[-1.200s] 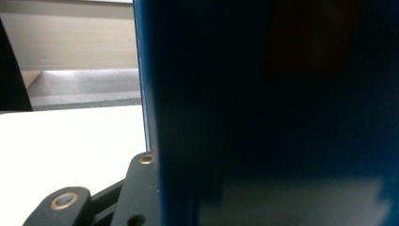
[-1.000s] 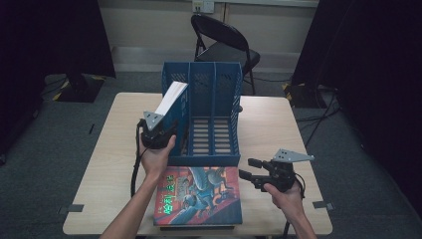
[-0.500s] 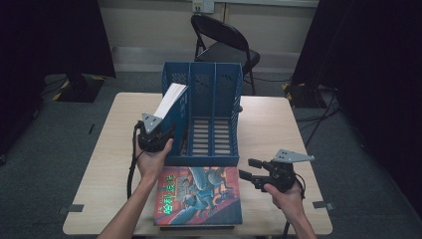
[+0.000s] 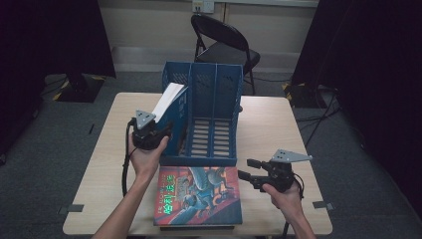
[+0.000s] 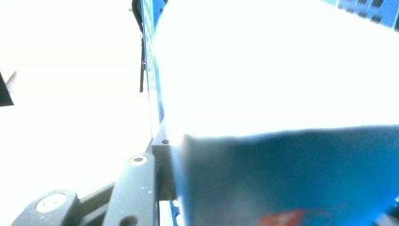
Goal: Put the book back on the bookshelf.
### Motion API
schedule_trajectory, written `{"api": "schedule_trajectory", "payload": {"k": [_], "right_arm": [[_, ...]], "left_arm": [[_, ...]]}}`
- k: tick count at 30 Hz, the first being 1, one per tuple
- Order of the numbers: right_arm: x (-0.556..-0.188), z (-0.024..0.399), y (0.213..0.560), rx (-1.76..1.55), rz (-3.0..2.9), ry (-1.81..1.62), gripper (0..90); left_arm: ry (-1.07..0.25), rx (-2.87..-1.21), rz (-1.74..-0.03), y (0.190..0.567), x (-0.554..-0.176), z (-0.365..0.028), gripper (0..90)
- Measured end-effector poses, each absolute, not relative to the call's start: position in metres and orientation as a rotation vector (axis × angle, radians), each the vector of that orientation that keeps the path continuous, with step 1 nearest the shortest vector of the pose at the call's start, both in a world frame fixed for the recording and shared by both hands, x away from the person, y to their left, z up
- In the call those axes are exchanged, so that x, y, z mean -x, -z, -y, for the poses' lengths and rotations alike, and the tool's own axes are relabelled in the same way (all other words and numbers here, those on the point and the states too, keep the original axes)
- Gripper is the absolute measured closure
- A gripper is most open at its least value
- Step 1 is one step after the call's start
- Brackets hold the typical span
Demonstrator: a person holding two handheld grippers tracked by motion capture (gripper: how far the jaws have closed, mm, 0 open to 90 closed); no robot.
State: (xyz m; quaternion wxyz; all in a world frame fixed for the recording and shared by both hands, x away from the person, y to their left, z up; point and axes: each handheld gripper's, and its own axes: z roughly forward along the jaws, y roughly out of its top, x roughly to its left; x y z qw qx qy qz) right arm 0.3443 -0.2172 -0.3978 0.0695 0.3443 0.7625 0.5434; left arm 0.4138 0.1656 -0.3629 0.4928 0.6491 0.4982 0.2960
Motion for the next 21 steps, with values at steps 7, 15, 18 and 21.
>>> {"api": "schedule_trajectory", "payload": {"k": [7, 15, 18, 21], "right_arm": [[-0.344, 0.216, 0.398, -1.029, -2.301, -1.634, 36.0], [-0.344, 0.216, 0.399, -1.034, -2.305, -1.634, 35.9], [-0.345, 0.215, 0.399, -1.037, -2.308, -1.631, 35.9], [-0.344, 0.214, 0.399, -1.031, -2.309, -1.629, 36.0]], "left_arm": [[-0.708, -1.606, -1.187, 0.349, -0.412, -0.171, 53.6], [-0.719, -1.578, -1.186, 0.338, -0.407, -0.176, 51.9], [-0.719, -1.591, -1.177, 0.326, -0.409, -0.176, 48.1], [-0.669, -1.615, -1.203, 0.312, -0.413, -0.180, 48.2]]}}
